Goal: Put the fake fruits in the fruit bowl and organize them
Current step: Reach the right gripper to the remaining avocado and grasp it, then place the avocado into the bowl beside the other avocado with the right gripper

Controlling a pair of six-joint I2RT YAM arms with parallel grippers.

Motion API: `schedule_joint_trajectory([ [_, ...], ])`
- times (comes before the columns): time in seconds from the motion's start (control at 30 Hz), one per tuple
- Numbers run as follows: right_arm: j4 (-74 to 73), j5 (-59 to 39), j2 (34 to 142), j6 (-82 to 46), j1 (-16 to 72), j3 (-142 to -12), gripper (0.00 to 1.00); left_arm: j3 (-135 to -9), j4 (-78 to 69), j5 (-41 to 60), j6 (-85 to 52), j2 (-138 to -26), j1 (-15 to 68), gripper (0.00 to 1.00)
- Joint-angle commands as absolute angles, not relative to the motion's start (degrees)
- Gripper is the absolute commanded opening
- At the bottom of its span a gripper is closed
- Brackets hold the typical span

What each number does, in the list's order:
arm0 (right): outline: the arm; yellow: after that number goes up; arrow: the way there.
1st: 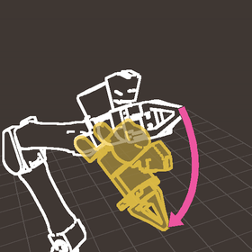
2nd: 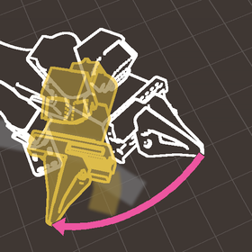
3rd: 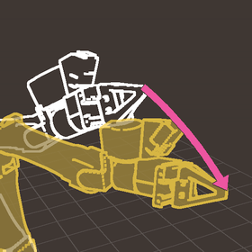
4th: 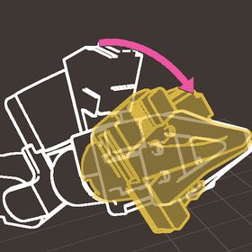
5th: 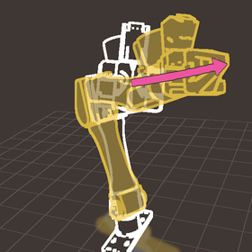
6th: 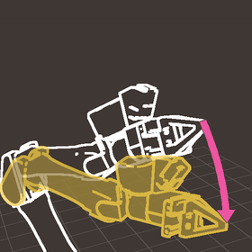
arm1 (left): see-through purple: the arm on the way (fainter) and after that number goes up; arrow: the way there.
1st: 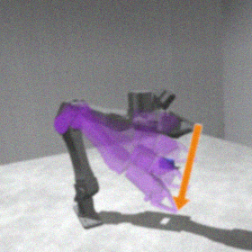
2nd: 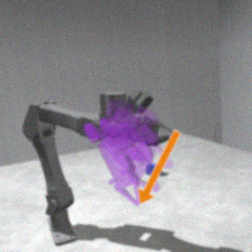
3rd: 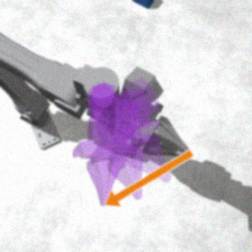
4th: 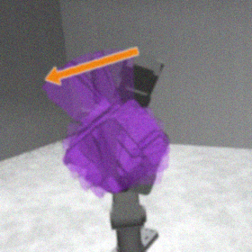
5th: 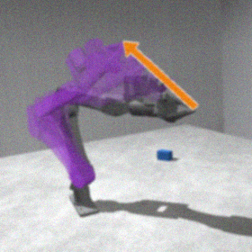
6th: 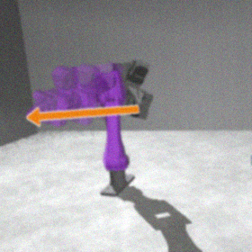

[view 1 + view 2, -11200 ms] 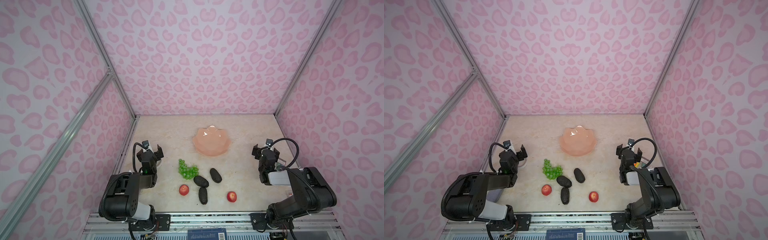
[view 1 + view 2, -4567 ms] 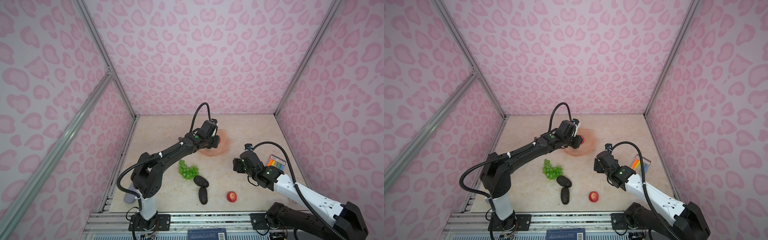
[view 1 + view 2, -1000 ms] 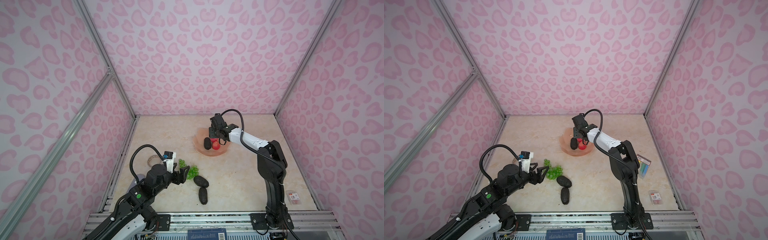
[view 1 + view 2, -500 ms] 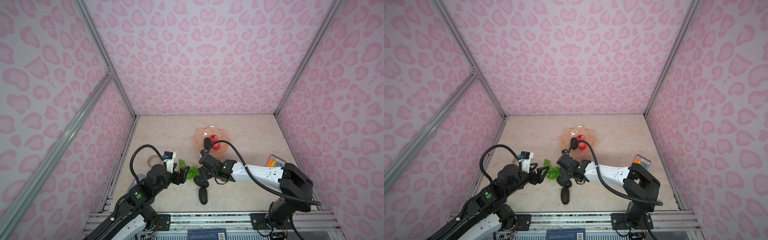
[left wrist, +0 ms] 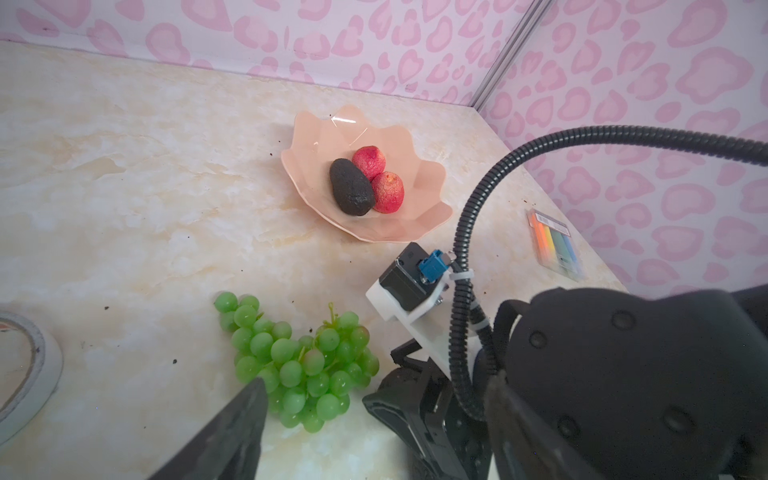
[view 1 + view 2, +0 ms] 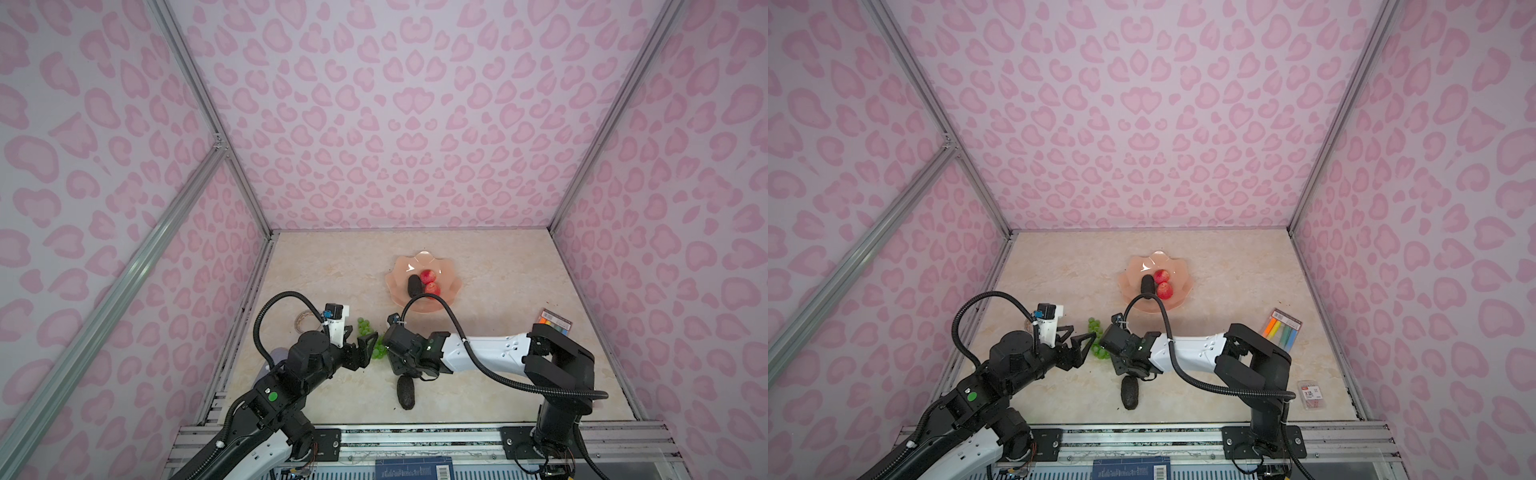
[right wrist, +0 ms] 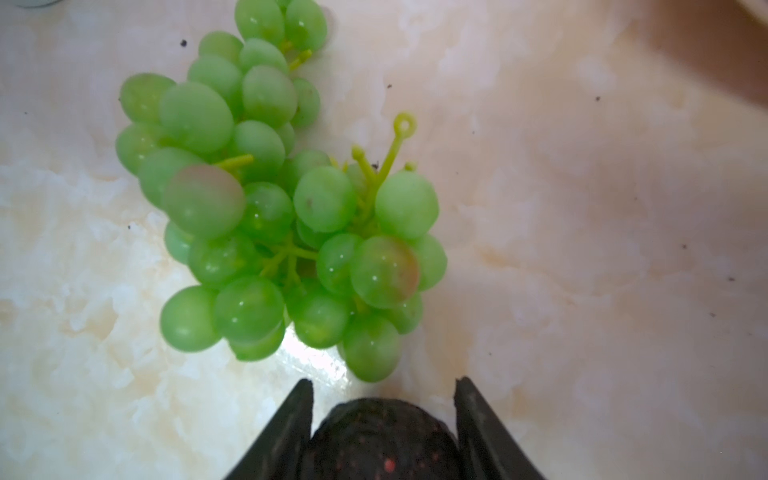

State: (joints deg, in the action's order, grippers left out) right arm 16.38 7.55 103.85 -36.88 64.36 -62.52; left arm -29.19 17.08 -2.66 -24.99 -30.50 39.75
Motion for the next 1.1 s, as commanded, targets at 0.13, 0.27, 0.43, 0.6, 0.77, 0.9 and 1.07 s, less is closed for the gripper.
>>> schedule_joint_trajectory([
  [0.13,23.44,14.86,101.26,-34.15,64.18,-64.57,0.32,-29.52,16.0,-3.34,-25.22,-30.56,39.73,0.83],
  [0.27,27.41,17.78,97.88,-31.68,63.26,-67.12,0.29,-29.49,16.0,-3.24,-25.22,-30.76,39.73,0.83],
  [0.43,28.39,18.32,95.49,-27.24,58.6,-72.18,0.28,-29.52,15.79,-3.34,-25.22,-30.85,39.72,0.83],
  [0.6,25.89,18.48,99.88,-21.52,52.13,-80.82,0.28,-29.66,15.41,-3.01,-24.97,-31.46,39.73,0.83],
  [0.77,24.08,13.67,107.91,-19.51,46.27,-90.89,0.27,-30.12,15.03,-2.27,-24.62,-32.03,39.73,0.83],
  [0.9,24.86,10.64,115.57,-19.06,43.71,-98.42,0.27,-30.4,14.52,-1.02,-24.02,-32.94,39.73,0.83],
  [1.07,26.31,7.93,124.76,-19.94,41.65,-105.55,0.27,-31.05,14.15,0.21,-23.43,-34.48,39.73,0.83],
])
